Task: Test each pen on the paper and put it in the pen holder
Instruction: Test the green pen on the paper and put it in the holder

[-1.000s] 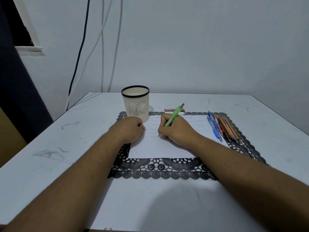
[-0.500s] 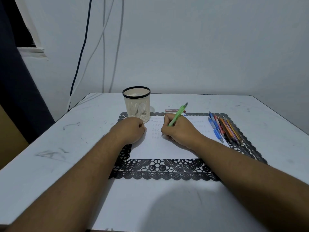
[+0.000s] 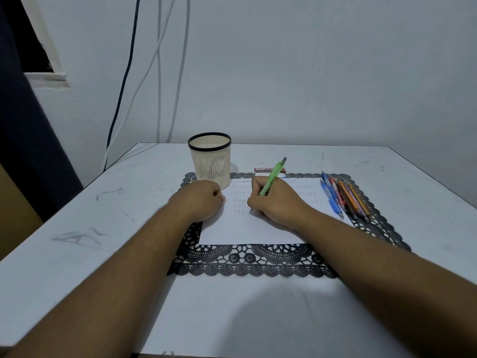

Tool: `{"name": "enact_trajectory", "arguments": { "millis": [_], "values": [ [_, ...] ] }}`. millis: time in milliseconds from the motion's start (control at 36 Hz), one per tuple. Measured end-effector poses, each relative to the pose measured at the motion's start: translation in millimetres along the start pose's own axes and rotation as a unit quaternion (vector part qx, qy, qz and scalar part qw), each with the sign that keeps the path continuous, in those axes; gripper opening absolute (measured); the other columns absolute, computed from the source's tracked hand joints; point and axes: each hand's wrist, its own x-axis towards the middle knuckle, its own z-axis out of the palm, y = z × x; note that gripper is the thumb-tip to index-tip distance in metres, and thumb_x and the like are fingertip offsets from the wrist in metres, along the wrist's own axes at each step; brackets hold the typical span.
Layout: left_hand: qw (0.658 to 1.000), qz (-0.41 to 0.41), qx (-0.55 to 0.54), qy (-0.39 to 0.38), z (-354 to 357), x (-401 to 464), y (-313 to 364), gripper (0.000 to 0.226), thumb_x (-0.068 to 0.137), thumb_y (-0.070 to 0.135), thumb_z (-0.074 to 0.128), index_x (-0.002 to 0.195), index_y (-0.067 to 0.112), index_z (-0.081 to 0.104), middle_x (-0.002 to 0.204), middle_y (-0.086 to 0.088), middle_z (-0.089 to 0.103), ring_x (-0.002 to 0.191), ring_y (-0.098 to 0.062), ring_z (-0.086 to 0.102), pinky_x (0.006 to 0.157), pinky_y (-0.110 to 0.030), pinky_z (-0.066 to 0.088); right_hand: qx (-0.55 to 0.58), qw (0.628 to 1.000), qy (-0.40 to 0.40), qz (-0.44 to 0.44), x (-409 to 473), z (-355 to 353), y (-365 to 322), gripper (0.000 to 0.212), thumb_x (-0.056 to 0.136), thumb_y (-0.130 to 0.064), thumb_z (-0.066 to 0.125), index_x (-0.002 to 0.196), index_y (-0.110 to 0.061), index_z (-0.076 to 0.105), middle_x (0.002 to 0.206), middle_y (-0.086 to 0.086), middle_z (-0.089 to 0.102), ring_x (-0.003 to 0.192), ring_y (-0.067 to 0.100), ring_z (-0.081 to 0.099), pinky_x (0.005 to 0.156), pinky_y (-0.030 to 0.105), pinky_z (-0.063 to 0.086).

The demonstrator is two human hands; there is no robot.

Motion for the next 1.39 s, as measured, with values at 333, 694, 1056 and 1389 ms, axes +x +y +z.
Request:
{"name": "enact_trajectory", "arguments": {
  "millis": [333,694,1056,1389],
  "values": [
    [1.000,0.000,0.000,0.000,-0.8,-2.3,2.3,0.025,0.102,0.030,0.049,0.087,0.018,0.065,0.092,0.002,0.066,0.093,-0.019,0.060,0.083,-0.036,0.051,-0.011,1.000,0.026,-0.001,0.2,-0.4,1.2,0.018,0.085,0.004,0.065,0.074,-0.001,0.051,0.070,0.014,0.046,0.073,0.023,0.050,0.060,0.026,0.049],
    [1.000,-0.001,-0.020,-0.005,-5.0,-5.6,2.7,0.026,0.101,0.025,0.049,0.080,0.017,0.062,0.088,0.002,0.065,0.089,-0.017,0.060,0.078,-0.034,0.049,0.159,0.981,0.103,0.044,15.2,-23.4,6.0,0.028,0.089,0.013,0.062,0.072,-0.008,0.054,0.066,0.011,0.052,0.054,0.018,0.050,0.051,0.032,0.043],
    [0.974,-0.077,-0.152,0.151,-30.5,-0.1,-37.1,0.014,0.092,0.023,0.060,0.079,0.019,0.060,0.081,0.002,0.064,0.078,-0.020,0.060,0.062,-0.032,0.042,0.300,0.932,0.177,0.099,19.6,-52.8,3.2,0.018,0.101,0.000,0.054,0.102,0.001,0.072,0.092,0.015,0.072,0.081,0.025,0.073,0.097,0.048,0.059],
    [0.923,-0.038,-0.352,0.152,-10.9,3.0,-15.1,0.097,0.079,0.027,0.072,0.157,0.036,0.014,0.151,-0.001,0.039,0.116,-0.018,0.056,0.106,-0.048,0.047,0.235,0.947,0.211,0.057,14.3,-56.5,-5.4,0.004,0.105,-0.013,0.051,0.105,-0.012,0.056,0.080,0.016,0.075,0.071,0.035,0.070,0.078,0.058,0.063]
  ]
}}
